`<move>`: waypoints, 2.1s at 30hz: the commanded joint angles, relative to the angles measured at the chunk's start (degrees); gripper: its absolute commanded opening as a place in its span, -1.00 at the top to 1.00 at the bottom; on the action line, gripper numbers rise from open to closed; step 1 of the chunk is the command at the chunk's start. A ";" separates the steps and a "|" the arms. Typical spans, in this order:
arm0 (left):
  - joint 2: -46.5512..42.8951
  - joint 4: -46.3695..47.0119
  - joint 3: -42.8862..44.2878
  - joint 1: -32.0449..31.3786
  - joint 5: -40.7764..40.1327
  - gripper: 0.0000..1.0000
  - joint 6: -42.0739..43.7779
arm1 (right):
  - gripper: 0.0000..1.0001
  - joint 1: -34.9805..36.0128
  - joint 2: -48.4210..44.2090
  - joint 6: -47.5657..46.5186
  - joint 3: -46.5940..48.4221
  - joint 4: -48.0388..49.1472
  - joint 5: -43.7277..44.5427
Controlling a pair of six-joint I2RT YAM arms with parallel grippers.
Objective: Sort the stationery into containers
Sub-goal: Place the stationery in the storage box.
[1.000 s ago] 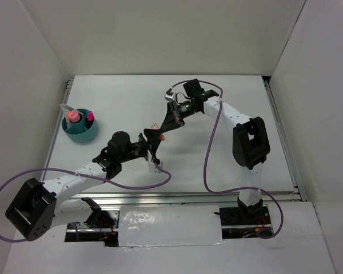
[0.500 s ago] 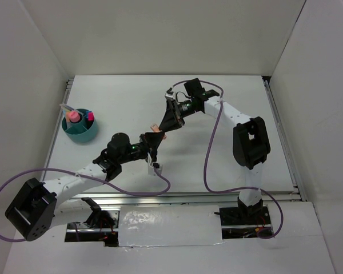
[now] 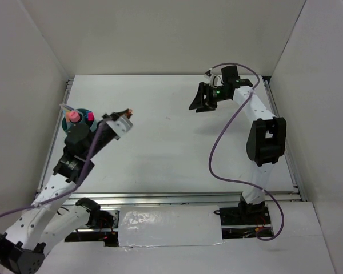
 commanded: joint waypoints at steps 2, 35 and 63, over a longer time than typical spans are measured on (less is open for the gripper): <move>-4.16 -10.60 0.71 12.57 0.68 1.00 -21.18 | -0.27 0.54 -5.69 -5.36 -1.13 -3.83 4.32; 52.79 -70.11 42.90 58.91 51.94 0.83 56.60 | -0.25 2.65 -5.87 -7.65 -2.54 -5.33 8.45; 53.43 -68.08 43.43 57.95 48.14 -0.46 57.83 | -0.33 3.00 -6.83 -8.88 -1.22 -6.65 12.57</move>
